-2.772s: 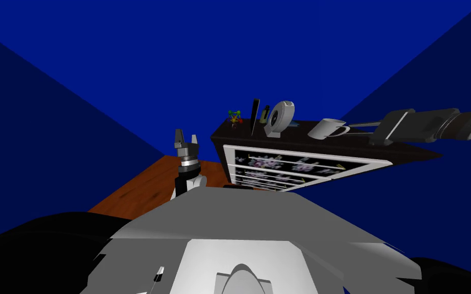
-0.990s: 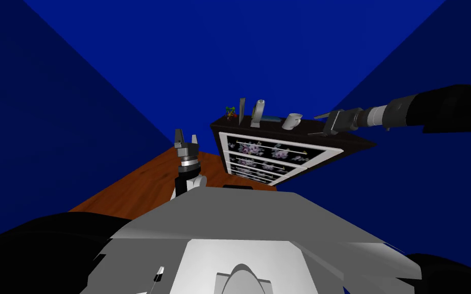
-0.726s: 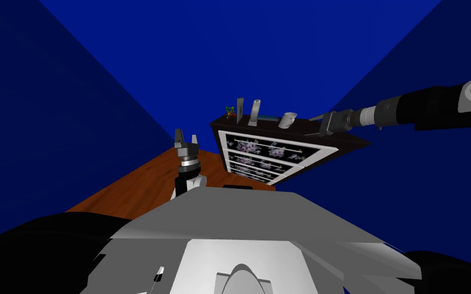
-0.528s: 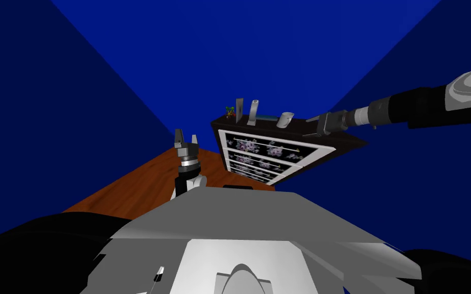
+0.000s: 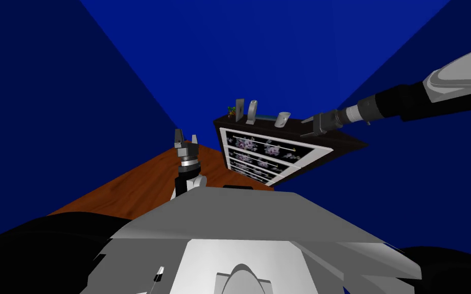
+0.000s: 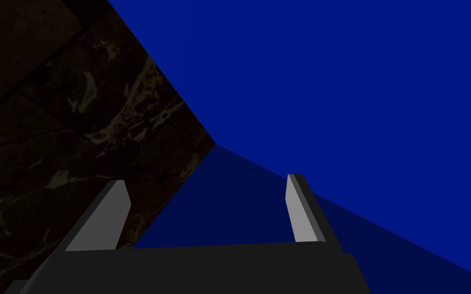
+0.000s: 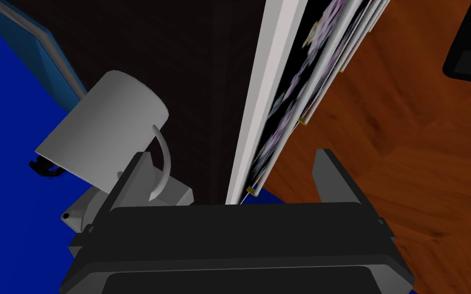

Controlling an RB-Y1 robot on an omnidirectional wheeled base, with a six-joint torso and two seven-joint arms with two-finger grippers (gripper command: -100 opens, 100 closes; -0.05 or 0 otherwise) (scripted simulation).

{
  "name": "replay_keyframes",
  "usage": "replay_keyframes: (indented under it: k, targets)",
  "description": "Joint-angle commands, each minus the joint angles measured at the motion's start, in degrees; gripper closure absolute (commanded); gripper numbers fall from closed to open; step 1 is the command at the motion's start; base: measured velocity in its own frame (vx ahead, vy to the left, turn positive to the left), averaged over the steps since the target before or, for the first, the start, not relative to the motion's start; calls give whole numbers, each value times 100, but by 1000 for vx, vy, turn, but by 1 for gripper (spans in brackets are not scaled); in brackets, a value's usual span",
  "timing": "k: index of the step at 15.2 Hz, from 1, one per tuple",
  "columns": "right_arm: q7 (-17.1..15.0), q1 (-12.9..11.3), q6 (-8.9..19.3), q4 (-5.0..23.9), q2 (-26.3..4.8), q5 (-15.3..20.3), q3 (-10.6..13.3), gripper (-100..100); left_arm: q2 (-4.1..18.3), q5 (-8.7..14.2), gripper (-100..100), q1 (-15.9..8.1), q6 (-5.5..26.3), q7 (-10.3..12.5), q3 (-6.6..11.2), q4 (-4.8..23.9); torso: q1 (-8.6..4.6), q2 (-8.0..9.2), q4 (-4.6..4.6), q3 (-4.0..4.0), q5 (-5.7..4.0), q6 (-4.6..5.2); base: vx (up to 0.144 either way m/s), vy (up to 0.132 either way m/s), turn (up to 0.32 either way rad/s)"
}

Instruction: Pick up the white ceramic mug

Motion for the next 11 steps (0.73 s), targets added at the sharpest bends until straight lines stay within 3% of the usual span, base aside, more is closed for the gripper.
replay_keyframes:
  k: [1,4,5,6,9,10,11]
  targets:
    - [-76,-286,-198,170,-206,-40,286,-100,0,0,0,0,0,0,0,0,0,0,0,0,0,0,-45,-77,115]
    - [-132,-643,-368,330,-390,-87,640,-100,0,0,0,-1,0,0,-1,0,5,-7,-4,-6,4,-10,-55,-86,217]
    - [-132,-644,-368,330,-390,-87,653,-100,0,0,0,-1,0,0,0,0,4,-7,-3,-5,3,-5,-39,-70,30]
    - [-186,-859,-538,496,-576,-139,858,-100,0,0,0,0,0,0,0,0,7,-9,-2,-6,2,0,-35,-60,116]
    - [-239,-1213,-707,667,-763,-197,1228,-100,0,0,0,-1,0,0,-1,0,12,-15,-6,-11,6,-9,-37,-74,223]
    - [-239,-1233,-707,667,-763,-197,1272,-100,0,0,0,0,0,0,0,0,8,-16,-5,-11,4,-6,-26,-69,69]
    - [-288,-1435,-875,842,-950,-260,1457,-100,0,0,0,0,0,0,0,0,9,-18,-5,-11,3,-1,-24,-66,147]
